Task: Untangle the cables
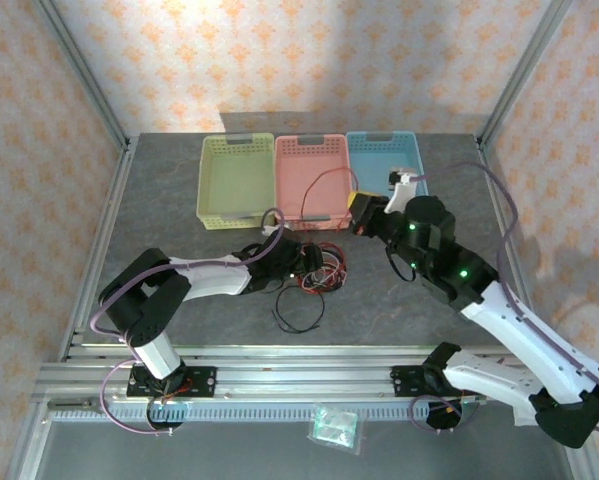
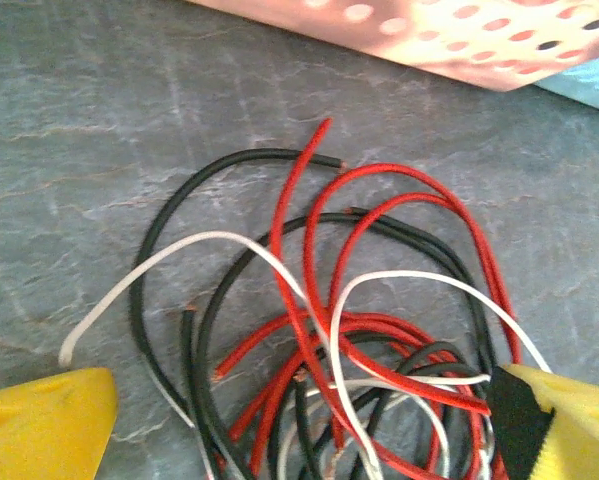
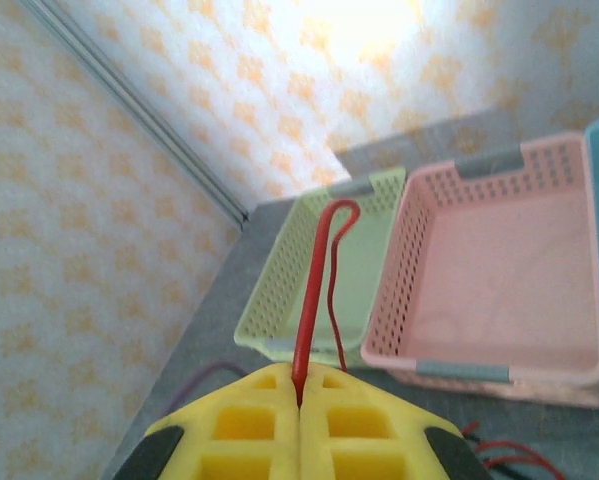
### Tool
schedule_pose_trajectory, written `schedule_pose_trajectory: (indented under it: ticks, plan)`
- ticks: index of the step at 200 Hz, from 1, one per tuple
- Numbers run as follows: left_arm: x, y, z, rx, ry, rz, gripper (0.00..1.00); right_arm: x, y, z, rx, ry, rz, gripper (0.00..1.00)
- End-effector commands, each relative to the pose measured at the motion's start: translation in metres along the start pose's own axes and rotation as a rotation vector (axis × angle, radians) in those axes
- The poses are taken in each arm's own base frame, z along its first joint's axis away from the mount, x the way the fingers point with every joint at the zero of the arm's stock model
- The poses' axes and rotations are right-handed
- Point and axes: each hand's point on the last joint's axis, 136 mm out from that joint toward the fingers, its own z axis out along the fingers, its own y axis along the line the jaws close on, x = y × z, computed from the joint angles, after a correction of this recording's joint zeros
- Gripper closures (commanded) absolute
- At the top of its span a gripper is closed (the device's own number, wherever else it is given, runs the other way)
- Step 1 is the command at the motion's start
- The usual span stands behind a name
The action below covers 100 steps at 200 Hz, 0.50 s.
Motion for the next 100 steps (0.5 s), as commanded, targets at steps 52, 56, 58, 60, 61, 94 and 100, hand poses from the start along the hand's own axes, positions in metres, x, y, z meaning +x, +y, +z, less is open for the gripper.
schedule_pose_trajectory:
  ticks: [52,56,58,60,61,94,100]
  plan:
    - [0.003,0.014,0.001,-0.109,-0.001,-0.011,0.05,-0.092,0.026,-0.037,0.037,-0.221,-0.137,1.0]
    - [0.001,0.012,-0.001,-0.106,-0.006,-0.004,0.05,-0.093,0.025,-0.037,0.048,-0.225,-0.138,1.0]
    - [0.0,0.01,-0.002,-0.105,-0.01,0.001,0.05,-0.094,0.025,-0.036,0.054,-0.229,-0.137,1.0]
    - [-0.001,0.009,-0.003,-0.105,-0.014,0.006,0.05,-0.094,0.024,-0.036,0.06,-0.229,-0.137,1.0]
    - [-0.002,0.008,-0.003,-0.104,-0.015,0.007,0.05,-0.095,0.023,-0.035,0.063,-0.23,-0.137,1.0]
    - [-0.037,-0.011,-0.043,-0.15,-0.17,0.101,0.03,-0.098,0.016,-0.024,0.134,-0.214,-0.105,1.0]
    - [-0.043,-0.015,-0.051,-0.147,-0.206,0.113,0.04,-0.096,0.015,-0.02,0.144,-0.204,-0.103,1.0]
